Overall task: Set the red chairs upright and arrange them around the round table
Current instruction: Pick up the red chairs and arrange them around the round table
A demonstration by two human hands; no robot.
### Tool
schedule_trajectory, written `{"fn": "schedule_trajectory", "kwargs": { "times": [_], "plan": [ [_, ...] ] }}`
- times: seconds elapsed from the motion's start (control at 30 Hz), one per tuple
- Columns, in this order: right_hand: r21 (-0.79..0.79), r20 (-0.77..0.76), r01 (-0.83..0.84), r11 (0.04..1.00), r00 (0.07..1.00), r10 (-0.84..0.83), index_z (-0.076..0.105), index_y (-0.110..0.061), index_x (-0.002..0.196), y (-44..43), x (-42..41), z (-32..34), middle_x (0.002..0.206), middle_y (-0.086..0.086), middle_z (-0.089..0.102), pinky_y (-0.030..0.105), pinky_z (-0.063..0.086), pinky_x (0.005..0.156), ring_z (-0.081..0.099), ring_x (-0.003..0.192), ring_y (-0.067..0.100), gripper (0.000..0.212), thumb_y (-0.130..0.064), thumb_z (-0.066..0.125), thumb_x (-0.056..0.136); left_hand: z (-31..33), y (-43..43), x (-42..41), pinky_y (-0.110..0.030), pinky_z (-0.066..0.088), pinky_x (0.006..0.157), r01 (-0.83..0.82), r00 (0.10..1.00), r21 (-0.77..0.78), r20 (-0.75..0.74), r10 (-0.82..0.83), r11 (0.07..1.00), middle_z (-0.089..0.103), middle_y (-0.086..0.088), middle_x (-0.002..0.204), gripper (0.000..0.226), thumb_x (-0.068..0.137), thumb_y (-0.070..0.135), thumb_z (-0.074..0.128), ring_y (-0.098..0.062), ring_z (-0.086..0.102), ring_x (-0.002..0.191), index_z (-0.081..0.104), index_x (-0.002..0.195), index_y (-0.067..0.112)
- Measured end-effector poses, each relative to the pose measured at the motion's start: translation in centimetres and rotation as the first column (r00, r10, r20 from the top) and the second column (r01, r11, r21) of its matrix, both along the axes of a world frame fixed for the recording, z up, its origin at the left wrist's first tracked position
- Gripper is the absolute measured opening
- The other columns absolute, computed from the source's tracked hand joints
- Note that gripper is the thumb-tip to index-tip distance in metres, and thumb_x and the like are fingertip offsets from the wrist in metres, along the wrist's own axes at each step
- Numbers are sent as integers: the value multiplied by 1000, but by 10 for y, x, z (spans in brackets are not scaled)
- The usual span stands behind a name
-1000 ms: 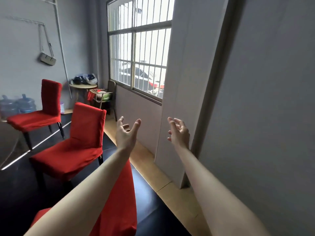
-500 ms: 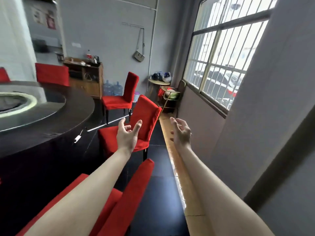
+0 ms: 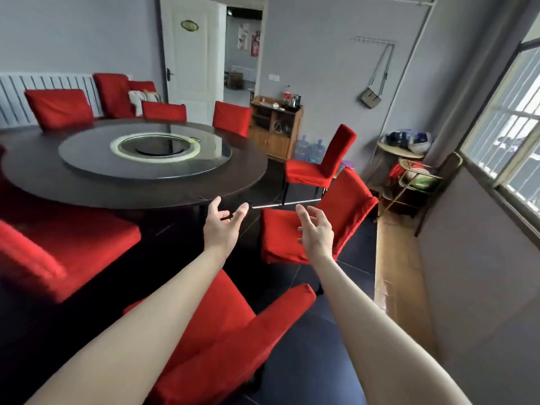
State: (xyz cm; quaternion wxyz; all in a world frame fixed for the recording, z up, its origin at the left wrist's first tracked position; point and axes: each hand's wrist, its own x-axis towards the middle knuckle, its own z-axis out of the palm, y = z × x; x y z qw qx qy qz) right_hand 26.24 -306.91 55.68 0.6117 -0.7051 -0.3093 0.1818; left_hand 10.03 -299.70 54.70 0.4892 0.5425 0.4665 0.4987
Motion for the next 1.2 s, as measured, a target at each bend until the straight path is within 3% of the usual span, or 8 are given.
{"fn": "schedule_trajectory", "kwargs": {
  "times": [0.1,0.3,0.73,0.87,0.97,1.07,1.2],
  "plan": [
    [-27,-5,-52,998,999,52,60,-15,126,16,5,-14,97,-3,64,51,51,93,64,103,26,50,-49,64,89,-11,11,0,-24,36,86,-50,998,1,-30,50,999,56,-11,128,77,86,48,68,-13,52,101,34,149,18],
    [-119,-15,-144,982,990,143,56,-19,132,21,14,-47,106,-1,62,49,52,93,63,103,23,55,-53,62,88,-41,2,-9,-27,38,86,-141,988,-76,-76,135,987,54,-8,132,75,87,49,66,-12,52,104,34,149,21],
    [-226,-72,-352,908,936,345,55,-18,134,-26,47,-97,120,7,61,47,50,96,60,108,24,55,-51,62,90,-103,-93,-24,-29,37,87,-441,894,-188,-187,408,878,52,-9,135,73,88,49,64,-13,49,104,36,148,18],
    [-272,-59,-415,868,908,416,55,-18,136,-55,59,-118,129,6,58,32,44,91,57,112,22,57,-52,61,90,-125,-139,-22,-36,42,99,-527,847,-227,-225,482,819,45,-10,142,75,87,51,65,-22,51,122,36,148,17],
    [-303,-60,-431,850,899,434,54,-17,137,-68,64,-134,133,6,55,29,37,90,50,110,15,59,-52,61,90,-142,-164,-27,-41,39,107,-577,812,-245,-277,514,779,38,-13,146,77,86,51,66,-26,45,130,36,148,15],
    [-337,-68,-450,827,888,455,50,-18,139,-72,66,-149,140,6,49,31,35,98,46,126,20,62,-53,62,89,-159,-180,-35,-44,35,108,-643,756,-243,-355,551,726,29,-13,150,79,85,53,66,-29,37,135,36,147,14],
    [-392,-65,-435,811,892,447,40,-24,147,-67,64,-168,158,5,25,43,26,112,23,144,27,71,-55,64,87,-181,-183,-45,-50,33,110,-719,681,-260,-449,578,645,16,-10,156,85,83,55,67,-29,23,142,32,149,15]
  ]
}}
